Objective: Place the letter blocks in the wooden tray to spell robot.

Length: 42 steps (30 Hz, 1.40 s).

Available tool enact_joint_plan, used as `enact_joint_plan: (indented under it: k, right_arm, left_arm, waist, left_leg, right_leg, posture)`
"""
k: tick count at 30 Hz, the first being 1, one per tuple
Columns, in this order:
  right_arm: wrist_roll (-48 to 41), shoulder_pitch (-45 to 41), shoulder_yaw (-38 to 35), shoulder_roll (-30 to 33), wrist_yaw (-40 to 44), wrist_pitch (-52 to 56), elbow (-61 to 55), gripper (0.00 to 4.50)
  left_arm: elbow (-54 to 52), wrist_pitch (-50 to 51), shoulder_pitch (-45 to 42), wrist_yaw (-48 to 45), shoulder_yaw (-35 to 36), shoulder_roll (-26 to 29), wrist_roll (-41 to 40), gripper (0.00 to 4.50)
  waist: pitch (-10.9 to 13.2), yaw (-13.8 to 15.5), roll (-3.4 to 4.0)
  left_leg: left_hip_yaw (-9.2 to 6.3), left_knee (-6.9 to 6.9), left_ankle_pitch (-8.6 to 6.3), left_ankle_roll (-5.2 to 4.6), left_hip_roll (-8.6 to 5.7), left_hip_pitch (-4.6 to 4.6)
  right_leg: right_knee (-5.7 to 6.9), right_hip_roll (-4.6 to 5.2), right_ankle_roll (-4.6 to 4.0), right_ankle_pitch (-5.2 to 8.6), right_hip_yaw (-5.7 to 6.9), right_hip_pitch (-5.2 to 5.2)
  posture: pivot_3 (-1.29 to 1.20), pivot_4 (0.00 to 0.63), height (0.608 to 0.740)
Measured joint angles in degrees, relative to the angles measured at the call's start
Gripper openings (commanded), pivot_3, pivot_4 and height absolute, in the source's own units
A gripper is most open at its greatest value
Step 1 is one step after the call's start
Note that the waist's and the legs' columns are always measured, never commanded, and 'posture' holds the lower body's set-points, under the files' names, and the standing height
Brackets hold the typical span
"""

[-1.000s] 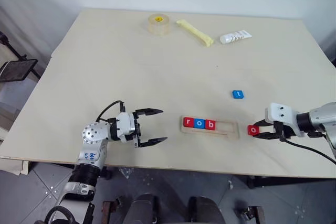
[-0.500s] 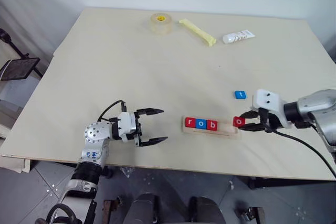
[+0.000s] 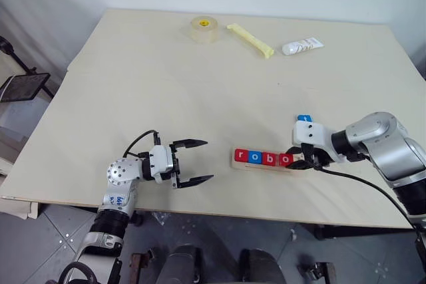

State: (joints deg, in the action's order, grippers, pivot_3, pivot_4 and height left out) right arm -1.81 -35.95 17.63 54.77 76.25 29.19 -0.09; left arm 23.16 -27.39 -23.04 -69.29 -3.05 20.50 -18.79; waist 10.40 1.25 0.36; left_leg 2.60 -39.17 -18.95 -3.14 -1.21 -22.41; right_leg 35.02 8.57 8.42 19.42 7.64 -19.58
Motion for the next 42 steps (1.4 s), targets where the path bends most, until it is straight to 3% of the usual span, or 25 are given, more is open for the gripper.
enact_joint_plan:
  k: [5, 14, 27, 34, 39, 42]
  right_arm:
    - [0.9, -0.9, 0.5, -1.0, 0.0, 0.0, 0.2, 1.44]
    - [0.8, -0.9, 0.5, -1.5, 0.2, 1.7, -1.5, 4.38]
    - [-3.3, 4.2, -6.6, -0.7, -3.8, 7.2, -7.7, 4.45]
    - [-7.1, 10.4, -23.3, 0.0, -12.3, 6.8, -4.4, 4.45]
    - [-8.1, 14.1, -30.0, -1.7, -20.0, 6.1, -0.6, 4.45]
    - [-9.7, 20.4, -35.4, -1.6, -21.0, 5.9, -0.8, 4.45]
  left_arm:
    - [-0.1, 0.0, 0.1, 0.8, 0.0, 0.0, 0.0, 4.50]
    - [-0.2, 0.0, 0.4, 0.9, 0.0, 0.0, 0.0, 4.50]
    - [-0.2, -0.1, 0.4, 0.8, -0.2, 0.0, 0.1, 4.50]
    - [0.3, -0.2, 0.3, -0.3, -0.2, 0.2, 0.0, 4.50]
    - [2.3, -0.3, -1.3, -0.9, -0.2, 0.0, 0.1, 4.50]
    - [3.0, -0.7, -2.4, -1.4, -0.2, 0.0, 0.1, 4.50]
  waist:
    - [0.0, -0.1, 0.00]
    - [0.0, -0.1, 0.00]
    - [0.0, 0.1, 0.00]
    - [0.0, 0.3, -0.01]
    - [0.0, 0.1, 0.00]
    - [0.0, 0.4, 0.00]
  left_leg:
    - [0.01, 0.00, 0.00, 0.00, 0.01, 0.00]
    - [0.00, 0.00, 0.00, 0.00, 0.01, 0.00]
    - [-0.01, 0.00, 0.00, 0.00, 0.00, 0.00]
    - [-0.09, 0.02, 0.00, 0.00, -0.04, 0.00]
    - [0.00, 0.05, 0.02, 0.03, 0.01, 0.01]
    - [-0.02, 0.07, 0.01, 0.02, -0.03, 0.00]
  right_leg:
    - [0.01, -0.01, 0.00, 0.00, 0.00, -0.01]
    - [0.01, -0.01, 0.00, 0.00, 0.00, -0.01]
    - [0.00, 0.00, 0.00, 0.00, -0.01, 0.01]
    - [0.03, 0.01, 0.00, 0.00, 0.01, 0.05]
    - [0.04, -0.02, 0.00, 0.00, 0.03, 0.01]
    - [0.05, 0.00, 0.00, 0.00, 0.03, 0.01]
  posture:
    - [0.00, 0.150, 0.740]
    - [0.00, 0.150, 0.740]
    - [0.00, 0.150, 0.740]
    - [0.00, 0.150, 0.740]
    - [0.00, 0.150, 0.740]
    - [0.00, 0.150, 0.740]
